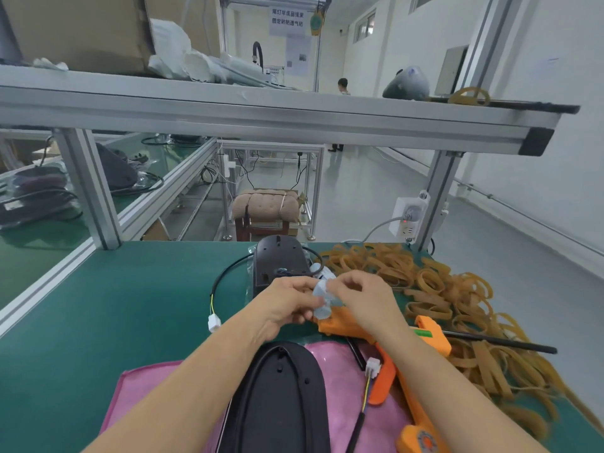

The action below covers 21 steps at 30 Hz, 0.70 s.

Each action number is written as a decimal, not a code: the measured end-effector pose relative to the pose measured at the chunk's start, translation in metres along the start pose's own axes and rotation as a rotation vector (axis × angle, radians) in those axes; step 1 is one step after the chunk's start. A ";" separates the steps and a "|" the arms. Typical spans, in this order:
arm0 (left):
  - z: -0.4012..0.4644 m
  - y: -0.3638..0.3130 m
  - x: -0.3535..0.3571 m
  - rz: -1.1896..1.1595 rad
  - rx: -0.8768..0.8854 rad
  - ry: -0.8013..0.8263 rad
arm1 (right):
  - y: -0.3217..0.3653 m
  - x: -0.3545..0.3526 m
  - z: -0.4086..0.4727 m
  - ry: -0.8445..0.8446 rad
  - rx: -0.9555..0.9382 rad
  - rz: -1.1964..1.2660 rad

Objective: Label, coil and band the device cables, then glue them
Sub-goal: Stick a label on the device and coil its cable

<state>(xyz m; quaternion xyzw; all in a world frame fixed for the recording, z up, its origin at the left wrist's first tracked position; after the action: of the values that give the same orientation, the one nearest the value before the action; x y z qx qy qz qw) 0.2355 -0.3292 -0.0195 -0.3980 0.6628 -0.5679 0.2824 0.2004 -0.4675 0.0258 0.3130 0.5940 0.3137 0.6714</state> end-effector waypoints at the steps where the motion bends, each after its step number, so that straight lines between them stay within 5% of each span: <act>1: 0.000 0.001 0.003 0.004 -0.002 0.005 | -0.005 0.005 -0.003 0.037 0.035 0.079; 6: -0.001 0.001 0.009 0.107 -0.002 0.001 | -0.021 0.008 -0.009 0.020 0.116 0.320; 11: -0.001 -0.020 0.006 0.231 0.127 -0.091 | -0.021 0.003 -0.009 -0.006 0.063 0.240; 15: -0.001 -0.023 0.019 0.309 0.191 0.060 | -0.020 -0.003 -0.010 -0.003 0.030 0.166; 21: 0.003 -0.020 0.014 0.329 0.209 -0.074 | -0.016 -0.009 -0.014 0.016 0.010 0.125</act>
<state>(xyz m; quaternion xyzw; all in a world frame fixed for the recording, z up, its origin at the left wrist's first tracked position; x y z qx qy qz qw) 0.2347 -0.3439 0.0003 -0.2736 0.6455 -0.5647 0.4354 0.1865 -0.4842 0.0171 0.3504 0.5802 0.3544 0.6442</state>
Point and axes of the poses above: each hand's wrist, its own z-axis towards the middle knuckle, its own x-axis out of the palm, y = z × x, the point moved 7 cm from there along z, towards the middle knuckle, and after that the axes turned 7 degrees about y, right-handed, at the moved point
